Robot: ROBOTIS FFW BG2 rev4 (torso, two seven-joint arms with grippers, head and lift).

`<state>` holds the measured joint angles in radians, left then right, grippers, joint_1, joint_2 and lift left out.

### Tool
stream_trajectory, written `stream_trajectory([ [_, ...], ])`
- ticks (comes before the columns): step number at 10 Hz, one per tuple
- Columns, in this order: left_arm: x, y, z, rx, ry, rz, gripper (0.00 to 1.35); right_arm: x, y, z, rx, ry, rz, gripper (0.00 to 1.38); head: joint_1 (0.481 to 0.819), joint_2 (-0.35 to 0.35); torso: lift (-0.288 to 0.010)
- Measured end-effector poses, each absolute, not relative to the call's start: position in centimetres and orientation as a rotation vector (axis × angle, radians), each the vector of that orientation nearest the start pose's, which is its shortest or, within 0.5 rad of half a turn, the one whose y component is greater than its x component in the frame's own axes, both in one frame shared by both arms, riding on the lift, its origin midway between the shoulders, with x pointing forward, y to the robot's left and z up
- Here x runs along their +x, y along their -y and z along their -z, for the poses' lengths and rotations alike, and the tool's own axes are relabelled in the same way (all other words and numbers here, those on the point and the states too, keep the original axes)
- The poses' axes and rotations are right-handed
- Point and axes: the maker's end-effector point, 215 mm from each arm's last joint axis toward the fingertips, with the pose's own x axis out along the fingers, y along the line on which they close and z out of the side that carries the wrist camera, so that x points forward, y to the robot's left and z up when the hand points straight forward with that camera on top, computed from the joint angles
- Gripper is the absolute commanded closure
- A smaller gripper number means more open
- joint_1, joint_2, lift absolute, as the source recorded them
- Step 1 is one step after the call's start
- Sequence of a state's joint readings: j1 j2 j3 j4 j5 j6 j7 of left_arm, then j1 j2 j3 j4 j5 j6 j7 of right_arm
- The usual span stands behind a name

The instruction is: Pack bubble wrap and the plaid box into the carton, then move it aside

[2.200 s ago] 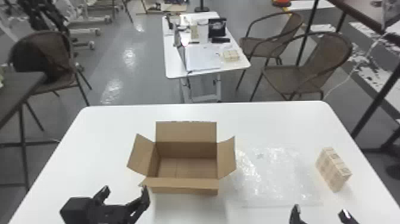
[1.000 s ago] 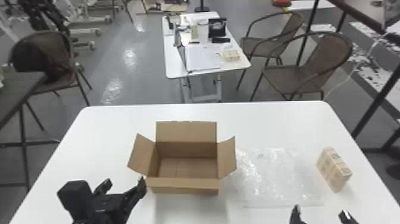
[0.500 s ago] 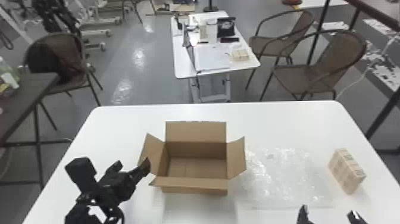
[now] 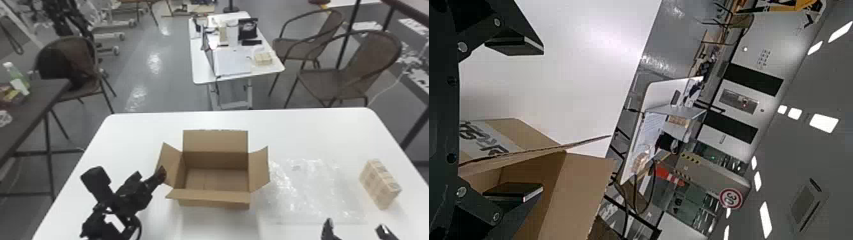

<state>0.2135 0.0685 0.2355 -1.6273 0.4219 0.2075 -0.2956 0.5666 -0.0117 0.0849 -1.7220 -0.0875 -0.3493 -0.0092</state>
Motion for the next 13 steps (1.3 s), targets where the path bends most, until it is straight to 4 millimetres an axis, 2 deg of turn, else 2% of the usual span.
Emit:
stream_trajectory([
  [1,50.8,-30.5,45.3,-0.388,-0.247,0.081,0.54,39.1,19.2,43.5,0.114,-0.07,-0.039,0.12,0.695,0.143,-0.027],
  [2,51.3,-30.2,45.3,-0.397,-0.242,0.09,0.59,39.2,19.1,43.4,0.113,-0.069,-0.041,0.12,0.695,0.138,-0.027],
  [3,51.7,-29.7,45.4,-0.412,-0.234,0.101,0.77,39.2,19.0,43.4,0.112,-0.069,-0.042,0.13,0.695,0.131,-0.027],
  [4,52.0,-29.2,45.5,-0.427,-0.232,0.109,1.08,39.3,18.9,43.4,0.109,-0.07,-0.045,0.13,0.695,0.128,-0.027],
  [5,52.0,-28.9,45.7,-0.436,-0.235,0.114,1.21,39.4,18.8,43.4,0.105,-0.072,-0.047,0.13,0.695,0.124,-0.027],
  [10,52.6,-27.6,45.0,-0.38,-0.217,0.132,1.21,39.7,18.9,43.5,0.11,-0.083,-0.044,0.13,0.695,0.107,-0.027],
  [13,52.4,-27.3,44.8,-0.389,-0.21,0.132,1.21,41.7,20.6,43.7,0.107,-0.178,0.01,0.13,0.695,0.081,-0.027],
])
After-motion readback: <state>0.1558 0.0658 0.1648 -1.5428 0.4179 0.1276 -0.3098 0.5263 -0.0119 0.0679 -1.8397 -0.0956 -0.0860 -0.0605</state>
